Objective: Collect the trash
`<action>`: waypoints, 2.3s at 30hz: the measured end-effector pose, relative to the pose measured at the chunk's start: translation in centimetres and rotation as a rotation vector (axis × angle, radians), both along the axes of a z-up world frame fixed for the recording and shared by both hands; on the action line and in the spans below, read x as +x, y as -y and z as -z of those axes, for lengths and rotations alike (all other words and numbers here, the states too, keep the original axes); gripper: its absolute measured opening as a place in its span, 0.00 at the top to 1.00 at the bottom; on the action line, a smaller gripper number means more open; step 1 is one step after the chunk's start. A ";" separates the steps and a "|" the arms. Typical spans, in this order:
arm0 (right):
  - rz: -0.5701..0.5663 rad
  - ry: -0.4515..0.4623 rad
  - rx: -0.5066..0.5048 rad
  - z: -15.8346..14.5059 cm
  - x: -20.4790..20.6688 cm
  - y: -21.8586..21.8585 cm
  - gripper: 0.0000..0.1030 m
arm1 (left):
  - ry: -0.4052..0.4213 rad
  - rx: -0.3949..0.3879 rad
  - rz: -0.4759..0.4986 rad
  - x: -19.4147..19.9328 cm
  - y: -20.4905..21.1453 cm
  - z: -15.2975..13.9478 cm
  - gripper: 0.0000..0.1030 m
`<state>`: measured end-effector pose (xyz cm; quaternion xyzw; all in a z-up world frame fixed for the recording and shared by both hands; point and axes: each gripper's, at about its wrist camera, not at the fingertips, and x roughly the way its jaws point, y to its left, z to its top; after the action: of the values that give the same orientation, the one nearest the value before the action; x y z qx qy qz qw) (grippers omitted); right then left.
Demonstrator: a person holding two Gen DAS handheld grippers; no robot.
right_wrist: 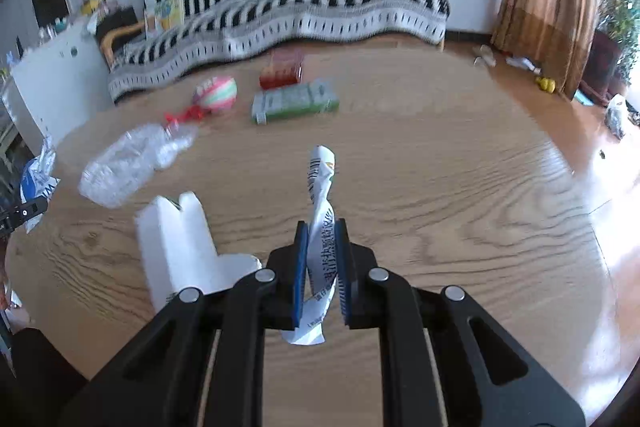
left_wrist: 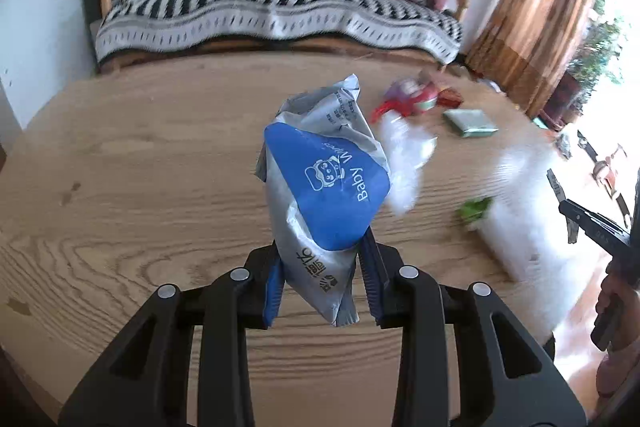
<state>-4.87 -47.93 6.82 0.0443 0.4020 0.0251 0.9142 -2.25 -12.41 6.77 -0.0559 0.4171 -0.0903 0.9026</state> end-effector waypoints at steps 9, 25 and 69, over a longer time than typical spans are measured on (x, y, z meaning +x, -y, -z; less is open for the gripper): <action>0.065 0.134 -0.015 -7.0 -10.8 4.9 0.87 | 0.086 -0.077 0.326 -7.1 12.6 -5.8 0.68; 0.348 -0.087 0.180 6.2 -27.9 15.1 0.86 | -0.284 0.018 0.830 -18.7 35.5 7.0 0.68; 0.155 -0.083 0.160 2.9 -12.9 6.2 0.06 | -0.069 0.066 0.142 -5.1 7.1 0.9 0.06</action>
<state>-17.74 -54.13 3.95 0.1490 0.4315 -0.0154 0.8896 -7.33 -19.52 5.88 0.0006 0.4535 -0.1382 0.8805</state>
